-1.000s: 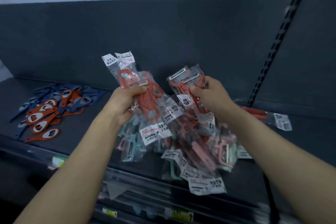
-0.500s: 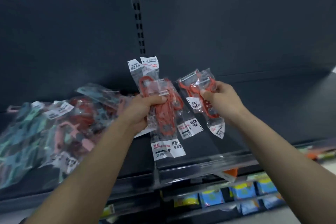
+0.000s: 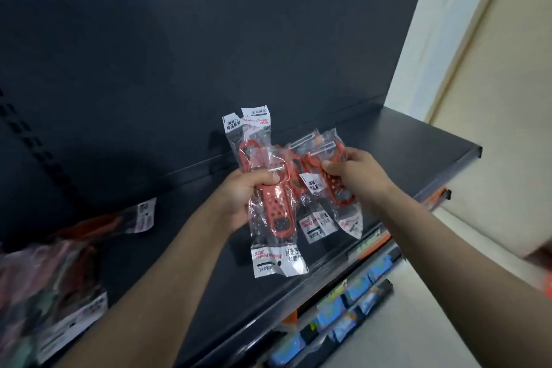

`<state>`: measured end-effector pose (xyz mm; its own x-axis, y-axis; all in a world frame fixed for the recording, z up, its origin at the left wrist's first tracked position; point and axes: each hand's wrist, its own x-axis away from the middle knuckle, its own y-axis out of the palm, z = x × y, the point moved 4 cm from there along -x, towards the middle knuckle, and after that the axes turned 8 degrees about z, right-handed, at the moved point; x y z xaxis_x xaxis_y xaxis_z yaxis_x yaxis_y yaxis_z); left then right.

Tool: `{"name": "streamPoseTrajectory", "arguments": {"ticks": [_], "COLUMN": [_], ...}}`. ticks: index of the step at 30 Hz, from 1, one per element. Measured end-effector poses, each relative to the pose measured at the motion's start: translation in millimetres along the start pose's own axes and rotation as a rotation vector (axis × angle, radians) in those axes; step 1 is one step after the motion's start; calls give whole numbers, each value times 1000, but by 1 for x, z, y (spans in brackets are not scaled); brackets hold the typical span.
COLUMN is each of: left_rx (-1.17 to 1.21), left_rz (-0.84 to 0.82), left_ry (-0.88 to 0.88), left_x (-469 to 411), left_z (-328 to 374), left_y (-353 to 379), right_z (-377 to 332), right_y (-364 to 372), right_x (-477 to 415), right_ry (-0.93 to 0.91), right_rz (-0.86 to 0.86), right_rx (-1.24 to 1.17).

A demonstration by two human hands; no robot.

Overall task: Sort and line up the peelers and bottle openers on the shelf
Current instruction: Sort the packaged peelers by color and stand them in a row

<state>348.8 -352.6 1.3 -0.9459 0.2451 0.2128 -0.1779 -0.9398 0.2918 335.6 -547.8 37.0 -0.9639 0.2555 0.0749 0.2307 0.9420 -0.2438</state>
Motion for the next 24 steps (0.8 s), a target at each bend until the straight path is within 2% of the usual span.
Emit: {"name": "streamPoseTrajectory", "arguments": {"ticks": [7, 11, 15, 19, 24], "left_rx": [1, 94, 206, 264, 265], "left_rz": [12, 121, 135, 126, 122], "left_ry": [-5, 2, -1, -14, -14], "left_x": [-62, -92, -114, -131, -155], "left_z": [-15, -24, -31, -38, -39], "left_y": [64, 106, 140, 154, 154], "right_z": [19, 28, 38, 49, 55], "right_y": [-62, -96, -122, -127, -119], "right_x": [-73, -120, -156, -182, -203], "right_ry": [22, 14, 39, 152, 197], "right_rz": [-81, -168, -243, -342, -409], "right_rx": [-34, 8, 7, -59, -69]}}
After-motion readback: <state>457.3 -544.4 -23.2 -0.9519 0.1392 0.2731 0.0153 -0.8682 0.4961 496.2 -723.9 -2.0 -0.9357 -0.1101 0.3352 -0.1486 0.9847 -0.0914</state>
